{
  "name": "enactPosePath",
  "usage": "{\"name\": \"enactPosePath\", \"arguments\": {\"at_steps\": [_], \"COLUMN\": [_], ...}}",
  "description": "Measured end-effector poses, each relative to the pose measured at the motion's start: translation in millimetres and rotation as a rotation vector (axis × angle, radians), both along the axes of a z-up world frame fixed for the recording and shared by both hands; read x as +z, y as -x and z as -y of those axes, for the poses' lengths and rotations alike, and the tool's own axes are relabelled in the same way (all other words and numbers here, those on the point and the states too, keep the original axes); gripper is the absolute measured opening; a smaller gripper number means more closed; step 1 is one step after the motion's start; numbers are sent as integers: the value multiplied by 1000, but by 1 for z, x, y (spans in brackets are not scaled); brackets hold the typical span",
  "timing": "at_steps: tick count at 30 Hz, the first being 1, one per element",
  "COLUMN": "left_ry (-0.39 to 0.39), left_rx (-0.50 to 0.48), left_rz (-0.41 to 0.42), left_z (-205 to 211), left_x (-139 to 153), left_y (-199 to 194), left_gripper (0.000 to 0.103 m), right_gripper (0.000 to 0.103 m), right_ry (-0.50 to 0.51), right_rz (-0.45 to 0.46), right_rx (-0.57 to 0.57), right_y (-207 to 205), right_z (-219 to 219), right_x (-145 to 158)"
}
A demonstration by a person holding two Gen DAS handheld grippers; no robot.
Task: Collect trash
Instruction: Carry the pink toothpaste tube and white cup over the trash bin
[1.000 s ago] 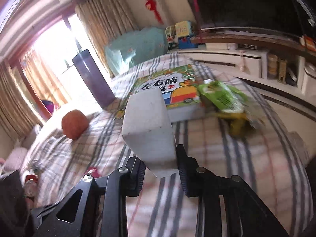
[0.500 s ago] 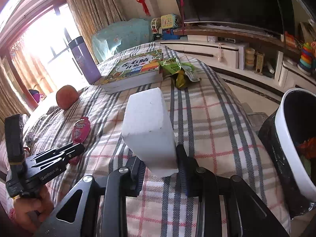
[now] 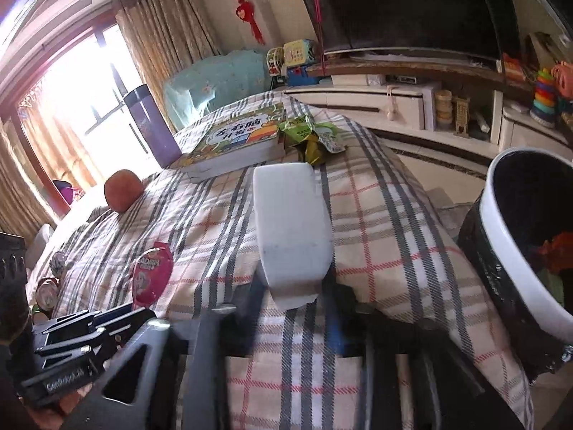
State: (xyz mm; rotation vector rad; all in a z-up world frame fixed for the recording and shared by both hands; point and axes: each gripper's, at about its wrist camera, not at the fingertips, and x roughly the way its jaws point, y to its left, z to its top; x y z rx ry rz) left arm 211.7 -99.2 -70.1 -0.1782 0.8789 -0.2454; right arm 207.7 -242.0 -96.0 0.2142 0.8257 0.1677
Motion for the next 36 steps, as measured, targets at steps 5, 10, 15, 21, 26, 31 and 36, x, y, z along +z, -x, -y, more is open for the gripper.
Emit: {"name": "enactPosePath", "arguments": {"at_steps": [5,10,15,21,26,31,36], "left_ry": [-9,-14,-26,-38,-48,-51,-49], "left_rx": [-25,-55,-103,-151,-188,-219,-253], "left_rz": [13,15,26,33,46,55,55], "left_z": [10,25,46,68,85,102,118], "left_x": [8,11,15,19,25,28,28], "left_y": [11,16,20,17,12,6,0], "left_gripper": [21,21,21,21,21,21,21], "right_gripper": [27,27,27,27,27,27,27], "right_ry": [-20,-45,-52,-65,-73,-72,-68], "right_rz": [25,51,72,87,95,104,111], "right_rx": [-3,-11,-29,-66,-103,-136,-167], "right_y": [20,44,61,80,87,93,97], "right_z": [8,22,35,52,67,83,100], "right_x": [11,26,37,45,48,53,56]}}
